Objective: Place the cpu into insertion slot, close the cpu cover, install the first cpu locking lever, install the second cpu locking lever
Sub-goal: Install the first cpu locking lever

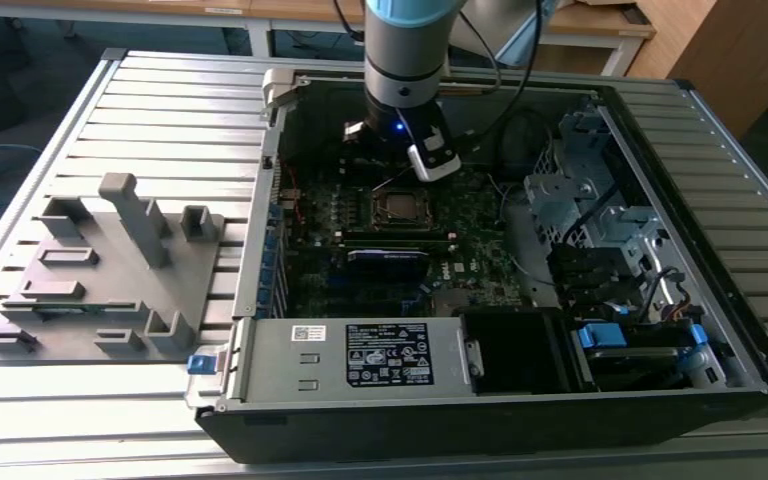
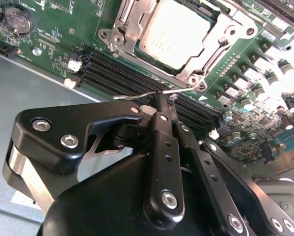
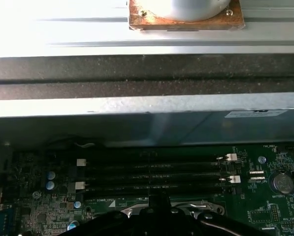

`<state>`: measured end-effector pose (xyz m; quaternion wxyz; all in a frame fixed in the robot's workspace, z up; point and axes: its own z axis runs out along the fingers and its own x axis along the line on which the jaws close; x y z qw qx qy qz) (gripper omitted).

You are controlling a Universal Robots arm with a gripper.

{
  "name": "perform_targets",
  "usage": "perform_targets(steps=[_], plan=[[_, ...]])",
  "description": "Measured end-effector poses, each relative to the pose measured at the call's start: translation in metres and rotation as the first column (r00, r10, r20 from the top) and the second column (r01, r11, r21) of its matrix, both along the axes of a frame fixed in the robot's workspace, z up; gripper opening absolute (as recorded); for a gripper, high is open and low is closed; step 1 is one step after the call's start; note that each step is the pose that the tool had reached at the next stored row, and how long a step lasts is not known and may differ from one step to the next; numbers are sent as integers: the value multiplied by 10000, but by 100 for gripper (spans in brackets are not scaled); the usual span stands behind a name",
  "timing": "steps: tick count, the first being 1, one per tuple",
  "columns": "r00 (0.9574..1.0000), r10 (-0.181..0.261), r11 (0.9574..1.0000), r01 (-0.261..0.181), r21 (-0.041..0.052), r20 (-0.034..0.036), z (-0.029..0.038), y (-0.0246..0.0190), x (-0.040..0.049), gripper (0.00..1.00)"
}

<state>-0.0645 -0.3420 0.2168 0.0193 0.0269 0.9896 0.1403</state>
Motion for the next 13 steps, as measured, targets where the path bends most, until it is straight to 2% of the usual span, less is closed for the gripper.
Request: perform_targets(steps=[13], plan=[[10000,-25,10000,25,-16,-1,-9,0,89,10]])
